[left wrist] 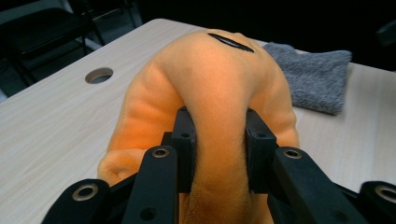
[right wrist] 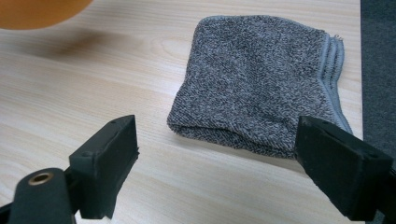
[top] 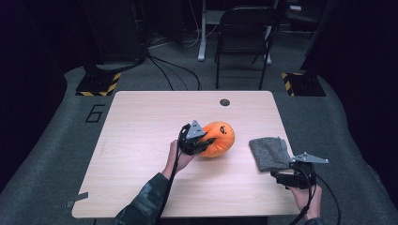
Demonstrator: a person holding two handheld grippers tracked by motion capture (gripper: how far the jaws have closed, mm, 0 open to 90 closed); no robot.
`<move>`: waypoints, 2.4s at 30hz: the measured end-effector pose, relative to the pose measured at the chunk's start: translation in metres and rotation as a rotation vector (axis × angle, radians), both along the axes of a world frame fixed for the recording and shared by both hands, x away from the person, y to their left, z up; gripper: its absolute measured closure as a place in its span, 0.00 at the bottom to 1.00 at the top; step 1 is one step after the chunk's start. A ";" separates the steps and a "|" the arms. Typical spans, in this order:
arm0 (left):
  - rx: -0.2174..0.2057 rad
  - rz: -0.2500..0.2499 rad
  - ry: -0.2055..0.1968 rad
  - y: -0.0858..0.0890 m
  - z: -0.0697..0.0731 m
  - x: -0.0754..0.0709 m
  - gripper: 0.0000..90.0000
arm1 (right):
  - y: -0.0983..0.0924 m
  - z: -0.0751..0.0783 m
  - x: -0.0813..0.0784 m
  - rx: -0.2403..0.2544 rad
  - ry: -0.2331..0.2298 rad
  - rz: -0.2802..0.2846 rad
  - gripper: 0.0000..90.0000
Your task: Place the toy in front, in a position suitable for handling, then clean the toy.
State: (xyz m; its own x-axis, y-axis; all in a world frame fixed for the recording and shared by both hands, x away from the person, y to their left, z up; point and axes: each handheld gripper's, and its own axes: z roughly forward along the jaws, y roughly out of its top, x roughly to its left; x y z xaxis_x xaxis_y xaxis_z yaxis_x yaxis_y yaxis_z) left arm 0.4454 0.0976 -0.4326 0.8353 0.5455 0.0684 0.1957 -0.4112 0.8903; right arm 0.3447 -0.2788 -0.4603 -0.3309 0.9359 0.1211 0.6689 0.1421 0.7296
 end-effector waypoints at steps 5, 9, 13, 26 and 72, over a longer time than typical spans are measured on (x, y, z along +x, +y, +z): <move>0.053 -0.097 -0.030 -0.001 0.005 -0.002 0.78 | 0.003 -0.002 0.002 -0.011 0.000 0.018 0.14; 0.097 -0.167 -0.049 -0.003 0.006 -0.004 0.78 | 0.004 -0.003 0.003 -0.007 0.012 0.014 0.14; 0.127 -0.203 -0.030 -0.003 0.005 -0.002 0.77 | 0.004 -0.005 0.003 -0.010 0.016 0.014 0.14; 0.186 -0.274 0.056 0.000 -0.025 0.017 0.69 | 0.003 -0.009 0.005 -0.028 0.025 0.014 0.14; 0.069 0.083 0.125 0.029 -0.043 -0.051 0.17 | 0.006 0.000 0.028 -0.055 0.000 0.022 0.14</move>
State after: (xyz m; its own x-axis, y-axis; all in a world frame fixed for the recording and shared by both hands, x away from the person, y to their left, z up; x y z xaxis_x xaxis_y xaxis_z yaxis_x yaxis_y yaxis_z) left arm 0.3947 0.1270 -0.4752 0.7920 0.6105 0.0064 0.3388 -0.4481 0.8273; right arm 0.3728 -0.2728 -0.4598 -0.3510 0.9337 0.0701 0.6655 0.1960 0.7202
